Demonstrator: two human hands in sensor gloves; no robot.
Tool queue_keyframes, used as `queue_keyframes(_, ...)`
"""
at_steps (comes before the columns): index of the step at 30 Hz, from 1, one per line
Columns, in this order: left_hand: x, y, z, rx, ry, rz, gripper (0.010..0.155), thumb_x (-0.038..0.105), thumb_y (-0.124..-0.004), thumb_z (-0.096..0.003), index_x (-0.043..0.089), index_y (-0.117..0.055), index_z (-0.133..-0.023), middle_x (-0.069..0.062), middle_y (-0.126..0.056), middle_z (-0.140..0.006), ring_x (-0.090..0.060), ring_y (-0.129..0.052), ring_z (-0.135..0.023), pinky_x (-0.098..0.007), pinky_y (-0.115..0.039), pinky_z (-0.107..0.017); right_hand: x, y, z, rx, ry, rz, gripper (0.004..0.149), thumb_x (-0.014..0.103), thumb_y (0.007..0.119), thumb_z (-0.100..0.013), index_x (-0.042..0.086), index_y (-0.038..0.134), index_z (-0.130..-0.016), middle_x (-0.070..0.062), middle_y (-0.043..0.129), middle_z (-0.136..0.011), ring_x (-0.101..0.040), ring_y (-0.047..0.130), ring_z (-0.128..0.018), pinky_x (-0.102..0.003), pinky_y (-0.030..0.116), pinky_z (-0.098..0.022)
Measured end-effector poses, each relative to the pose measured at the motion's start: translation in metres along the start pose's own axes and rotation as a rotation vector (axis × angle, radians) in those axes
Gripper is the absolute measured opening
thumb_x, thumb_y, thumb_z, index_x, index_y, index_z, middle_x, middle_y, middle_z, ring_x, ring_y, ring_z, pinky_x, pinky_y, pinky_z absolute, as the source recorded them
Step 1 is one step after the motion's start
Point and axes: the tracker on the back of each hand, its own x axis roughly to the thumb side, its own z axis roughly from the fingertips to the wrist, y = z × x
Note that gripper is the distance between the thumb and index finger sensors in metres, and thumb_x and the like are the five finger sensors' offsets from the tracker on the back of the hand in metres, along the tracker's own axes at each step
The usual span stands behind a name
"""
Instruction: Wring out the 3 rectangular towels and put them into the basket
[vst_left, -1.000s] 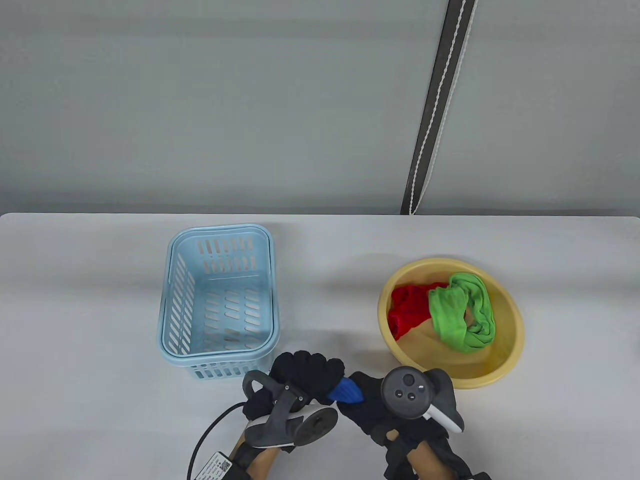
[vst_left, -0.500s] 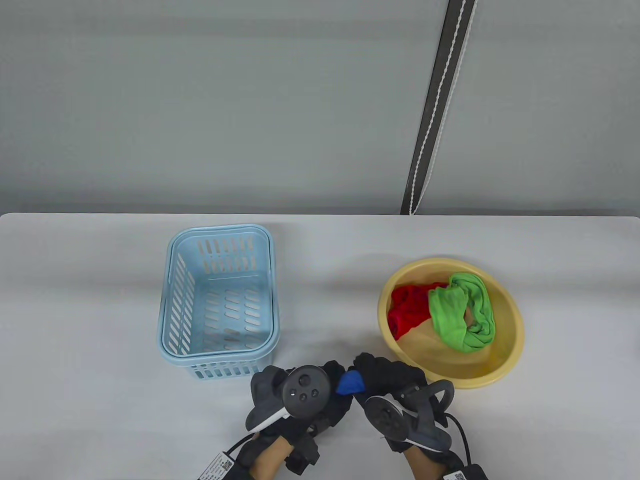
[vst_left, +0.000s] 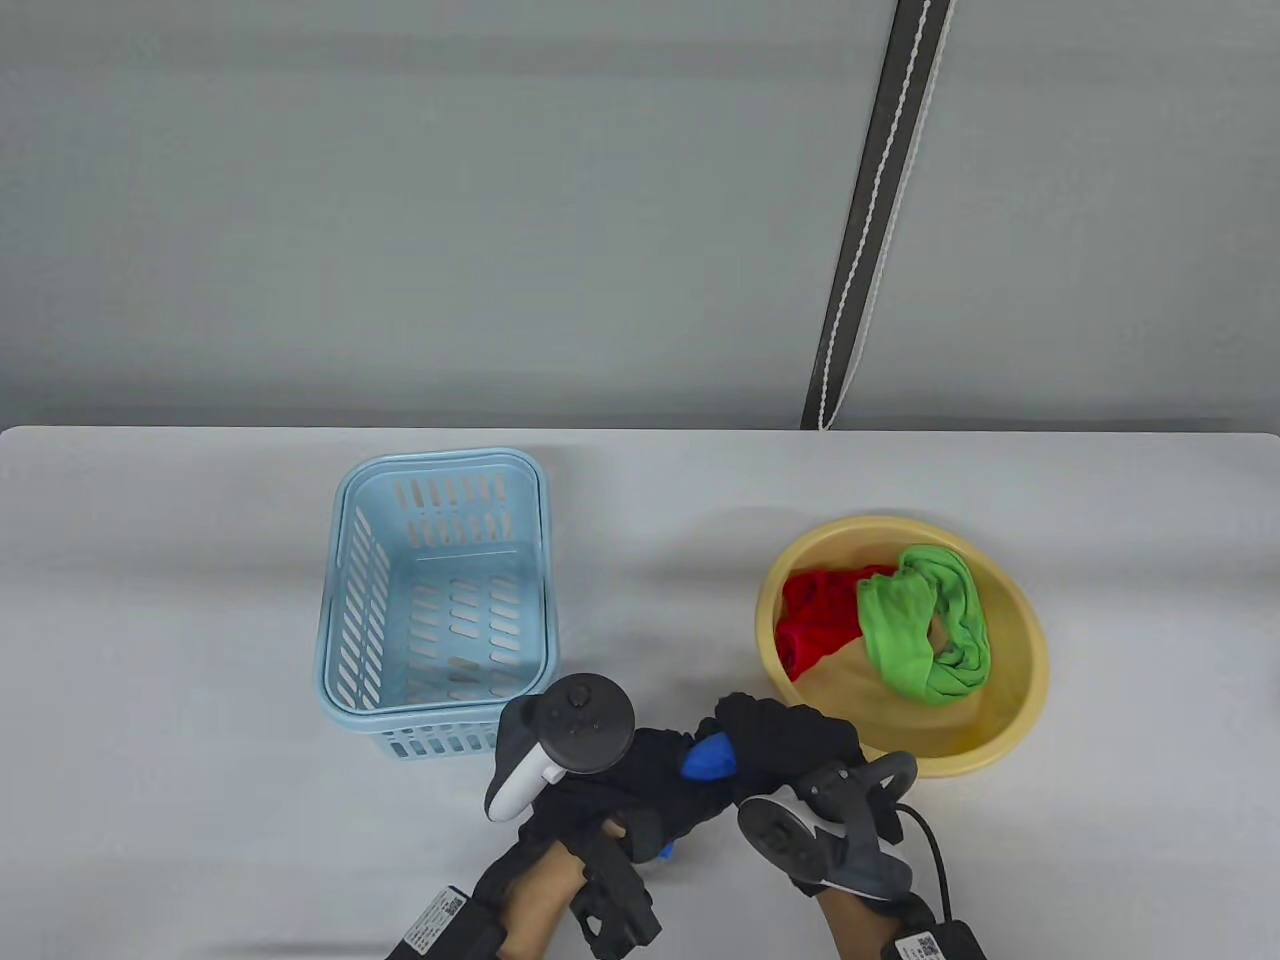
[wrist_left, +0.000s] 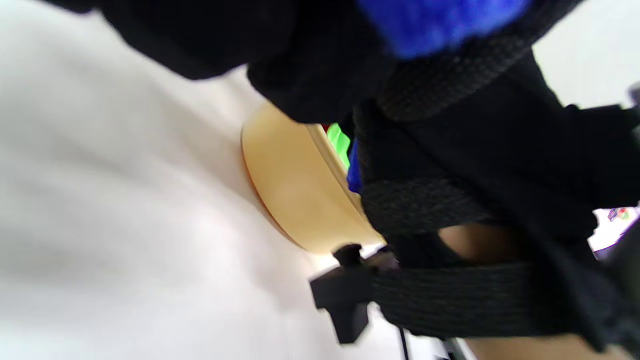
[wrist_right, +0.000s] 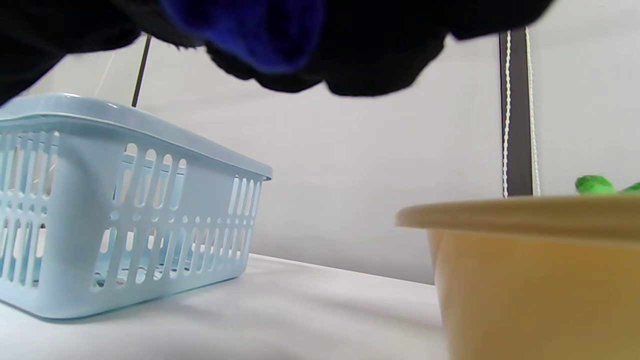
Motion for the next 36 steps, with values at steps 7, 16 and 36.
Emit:
queue_keyframes(7, -0.013, -0.007, -0.008, -0.175, 0.01, 0.324, 0.039, 0.05, -0.086, -0.0538, 0.013, -0.093, -0.062, 0.005, -0.103, -0.025, -0.017, -0.095, -0.005, -0.039, -0.087, -0.007, -0.001, -0.003, -0.001, -0.038, 0.017, -0.033, 0.041, 0.054, 0.072, -0.056, 0.017, 0.08, -0.07, 0.0, 0.094, -0.037, -0.018, 0.095, -0.016, -0.037, 0.084, -0.012)
queue_keyframes(16, -0.019, -0.023, -0.018, -0.39, -0.063, 0.652, 0.038, 0.051, -0.083, -0.0558, 0.014, -0.091, -0.062, 0.007, -0.102, -0.025, -0.016, -0.095, -0.006, -0.038, -0.087, -0.008, -0.004, -0.013, 0.0, -0.111, 0.011, -0.049, 0.04, 0.053, 0.071, -0.058, 0.016, 0.079, -0.071, 0.0, 0.094, -0.038, -0.018, 0.095, -0.017, -0.038, 0.084, -0.013)
queue_keyframes(36, -0.008, -0.032, -0.016, -0.52, -0.168, 0.781, 0.039, 0.053, -0.078, -0.0587, 0.016, -0.087, -0.066, 0.007, -0.101, -0.031, -0.017, -0.095, -0.011, -0.039, -0.087, -0.013, -0.004, -0.023, -0.001, -0.257, -0.046, -0.042, 0.039, 0.05, 0.07, -0.061, 0.015, 0.074, -0.077, -0.003, 0.093, -0.049, -0.021, 0.097, -0.026, -0.041, 0.085, -0.021)
